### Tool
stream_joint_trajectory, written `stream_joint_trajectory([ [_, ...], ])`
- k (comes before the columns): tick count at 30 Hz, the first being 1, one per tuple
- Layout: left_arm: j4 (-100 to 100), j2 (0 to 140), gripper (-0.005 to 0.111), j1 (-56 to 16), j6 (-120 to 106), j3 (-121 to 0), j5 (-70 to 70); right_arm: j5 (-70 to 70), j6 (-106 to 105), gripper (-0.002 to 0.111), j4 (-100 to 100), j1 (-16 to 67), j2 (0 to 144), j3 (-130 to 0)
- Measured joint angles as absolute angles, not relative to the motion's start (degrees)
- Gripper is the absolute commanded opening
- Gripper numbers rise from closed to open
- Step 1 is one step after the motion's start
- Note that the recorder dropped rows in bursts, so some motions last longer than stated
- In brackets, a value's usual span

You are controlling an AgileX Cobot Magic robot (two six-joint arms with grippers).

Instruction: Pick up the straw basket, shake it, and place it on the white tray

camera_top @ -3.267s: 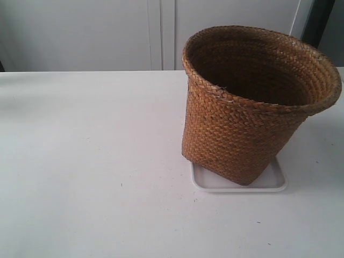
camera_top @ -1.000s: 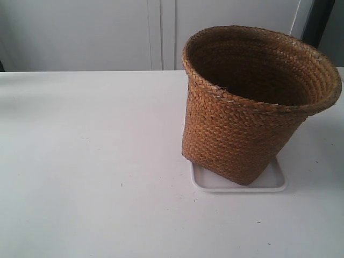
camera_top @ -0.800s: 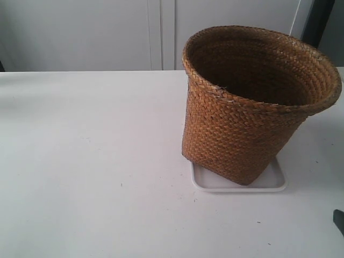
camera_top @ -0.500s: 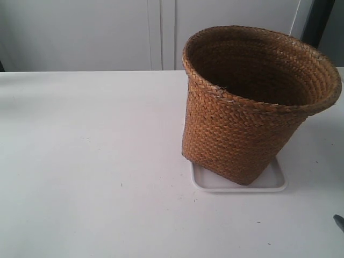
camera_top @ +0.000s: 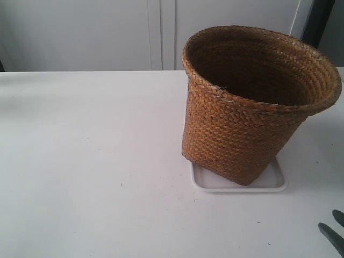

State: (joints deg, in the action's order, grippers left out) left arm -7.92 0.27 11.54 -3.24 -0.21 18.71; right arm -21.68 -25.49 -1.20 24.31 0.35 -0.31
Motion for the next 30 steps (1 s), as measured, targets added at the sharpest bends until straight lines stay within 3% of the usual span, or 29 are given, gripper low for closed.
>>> stream_joint_trajectory([
  [11,-7.92,0.27,0.079,11.54,-3.24,-0.21,18.71,-19.93,-23.54,0.024,-1.87,24.48,0.35,-0.31],
  [21,-7.92,0.27,0.079,11.64,-3.24,-0.21,18.71,-19.27,10.96,0.024,-3.06,24.48,0.35,-0.31],
  [30,-7.92,0.27,0.079,11.64,-3.24,-0.21,18.71,-19.12,41.40,0.024,23.29,20.39,0.35,-0.31],
])
